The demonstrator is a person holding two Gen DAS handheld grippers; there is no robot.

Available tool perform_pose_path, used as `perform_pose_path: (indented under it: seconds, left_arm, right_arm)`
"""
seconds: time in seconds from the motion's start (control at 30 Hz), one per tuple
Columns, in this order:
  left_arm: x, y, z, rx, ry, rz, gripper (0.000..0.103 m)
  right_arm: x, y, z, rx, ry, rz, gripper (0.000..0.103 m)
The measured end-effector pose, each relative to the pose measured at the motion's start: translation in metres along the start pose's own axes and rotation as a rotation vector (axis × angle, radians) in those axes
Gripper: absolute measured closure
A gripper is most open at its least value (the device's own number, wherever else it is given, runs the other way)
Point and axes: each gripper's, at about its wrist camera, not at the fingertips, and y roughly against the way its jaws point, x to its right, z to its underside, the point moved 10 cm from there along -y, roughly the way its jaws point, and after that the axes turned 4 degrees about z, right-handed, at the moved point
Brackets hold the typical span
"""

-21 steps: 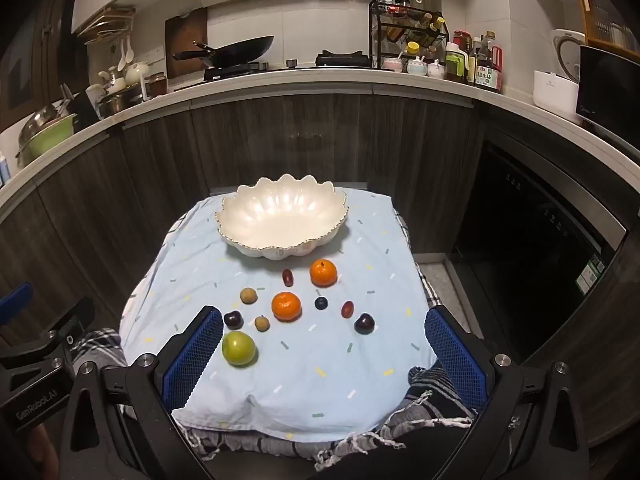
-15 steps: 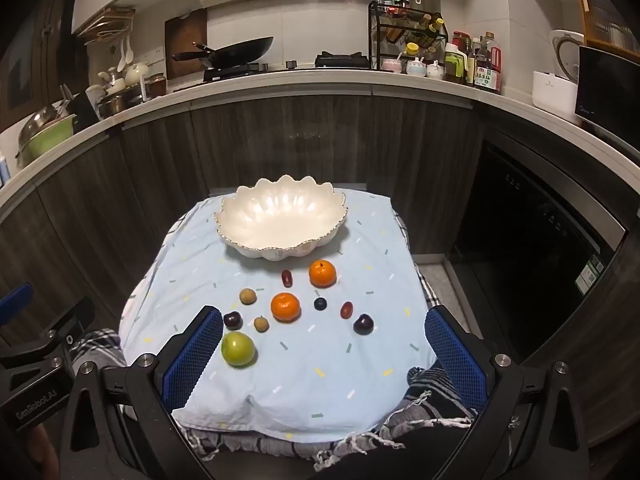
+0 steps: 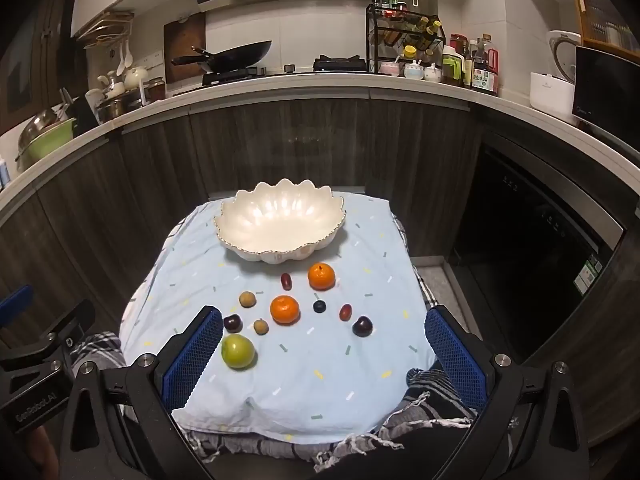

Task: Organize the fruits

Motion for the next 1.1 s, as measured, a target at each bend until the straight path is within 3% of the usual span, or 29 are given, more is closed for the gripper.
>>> perform_pose_path:
  seconds: [1.1]
  left_arm:
    - [-0.0015, 0.0031, 0.0006, 0.006, 0.001, -0.003, 0.000]
  right_arm:
    - [0.0010, -0.0003, 0.0013, 0.000, -0.001, 0.005, 0.001]
